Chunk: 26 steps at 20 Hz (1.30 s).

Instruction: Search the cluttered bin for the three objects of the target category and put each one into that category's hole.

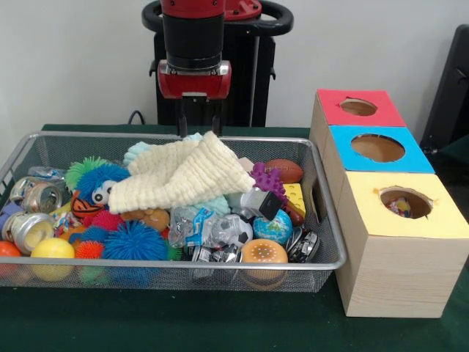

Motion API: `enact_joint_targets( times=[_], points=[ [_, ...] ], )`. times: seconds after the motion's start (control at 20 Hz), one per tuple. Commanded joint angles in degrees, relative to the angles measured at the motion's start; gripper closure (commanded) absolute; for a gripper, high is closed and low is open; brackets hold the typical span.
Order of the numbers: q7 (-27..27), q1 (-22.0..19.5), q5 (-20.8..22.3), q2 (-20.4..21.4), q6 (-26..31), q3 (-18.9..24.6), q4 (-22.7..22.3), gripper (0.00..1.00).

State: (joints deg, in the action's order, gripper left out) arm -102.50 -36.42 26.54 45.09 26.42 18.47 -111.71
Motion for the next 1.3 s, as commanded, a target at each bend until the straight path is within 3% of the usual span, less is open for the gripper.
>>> enact_joint_targets(
  times=[0.05,0.3,0.75,1.3],
  points=[
    [-3.54,0.09,2.61,-1.97,-3.89,-1.28,0.96,0.00],
    [-3.39,-0.25,3.01,-4.02,-5.25,-1.70,1.84,0.00],
    [5.65,-7.03,5.21,-8.63,-3.81,2.23,7.96,0.00],
    [8.26,-11.88,6.91,-8.85,-0.92,6.17,8.27,0.00]
  ],
)
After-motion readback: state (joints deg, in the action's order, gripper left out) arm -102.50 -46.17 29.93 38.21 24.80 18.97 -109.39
